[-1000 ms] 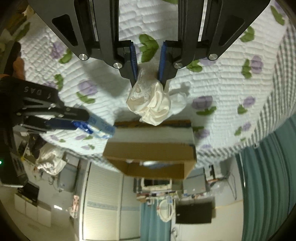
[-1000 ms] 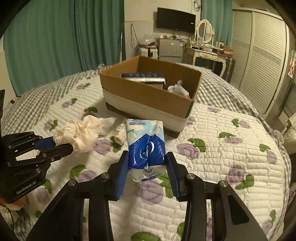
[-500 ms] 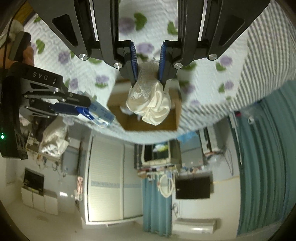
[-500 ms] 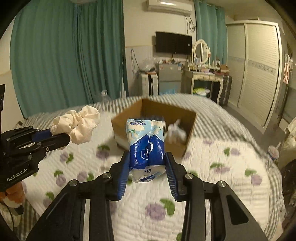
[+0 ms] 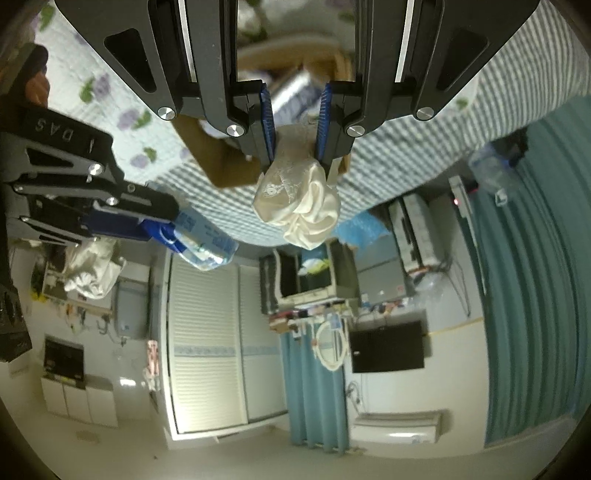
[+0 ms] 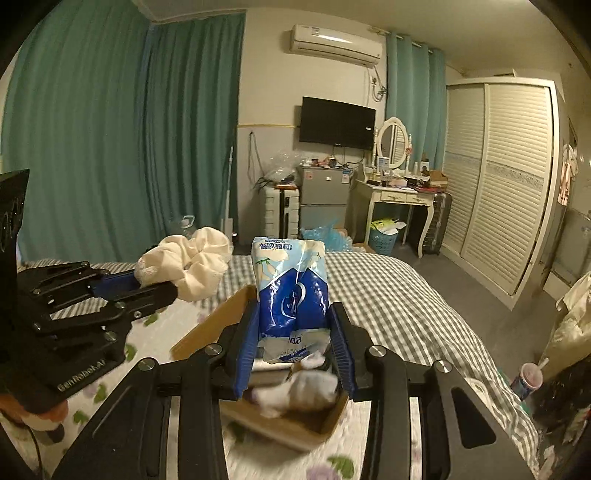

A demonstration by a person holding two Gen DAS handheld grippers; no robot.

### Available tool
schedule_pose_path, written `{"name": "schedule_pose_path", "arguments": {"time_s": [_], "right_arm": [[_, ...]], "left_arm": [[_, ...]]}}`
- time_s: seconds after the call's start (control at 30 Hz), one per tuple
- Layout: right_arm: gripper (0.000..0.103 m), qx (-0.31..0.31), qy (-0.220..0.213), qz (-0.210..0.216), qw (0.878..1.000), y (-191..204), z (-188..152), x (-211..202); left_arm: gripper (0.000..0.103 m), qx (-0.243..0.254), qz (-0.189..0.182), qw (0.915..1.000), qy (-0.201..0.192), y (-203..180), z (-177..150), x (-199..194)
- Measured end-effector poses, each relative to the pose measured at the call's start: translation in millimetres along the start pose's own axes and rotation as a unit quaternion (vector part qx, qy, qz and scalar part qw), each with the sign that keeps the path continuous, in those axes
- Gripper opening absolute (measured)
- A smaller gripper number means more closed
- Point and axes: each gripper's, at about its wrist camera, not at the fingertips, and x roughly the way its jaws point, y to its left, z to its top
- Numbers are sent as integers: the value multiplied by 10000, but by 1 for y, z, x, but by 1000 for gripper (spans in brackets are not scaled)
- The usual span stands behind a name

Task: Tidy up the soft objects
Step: 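Lift both items into the box and open both tools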

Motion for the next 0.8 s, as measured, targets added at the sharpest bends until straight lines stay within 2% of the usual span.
{"name": "schedule_pose_path", "arguments": {"time_s": [0.13,0.3,0.43,0.57,0.6,0.63,0.7,0.73,0.8], "right_arm": [[37,233,150,-41,9996,-13,0,47],[37,360,502,-56,9981,-24,-21,96],[37,325,772,-82,9965,-24,-45,125],[43,417,885,-125,9951,-29,-56,135],[44,447,877,-144,9950,-30,-59,132],[47,500,859,-175,9949,-31,-58,130],[53,553,863,-210,9945,-33,-53,126],[53,541,839,-246,9947,-33,-48,120],[54,454,756,-375,9954,-29,-38,103]], "left_arm": [[19,39,12,9998,189,3,-2,43],[19,132,-3,9984,559,5,-27,86],[20,202,-122,9974,682,3,-44,98],[25,227,4,9973,701,0,-47,98],[33,235,94,9969,740,1,-46,98],[53,238,133,9969,743,1,-45,95],[80,230,278,9974,626,1,-41,84],[84,224,373,9980,466,0,-36,72],[85,192,414,9985,298,1,-25,50]]}}
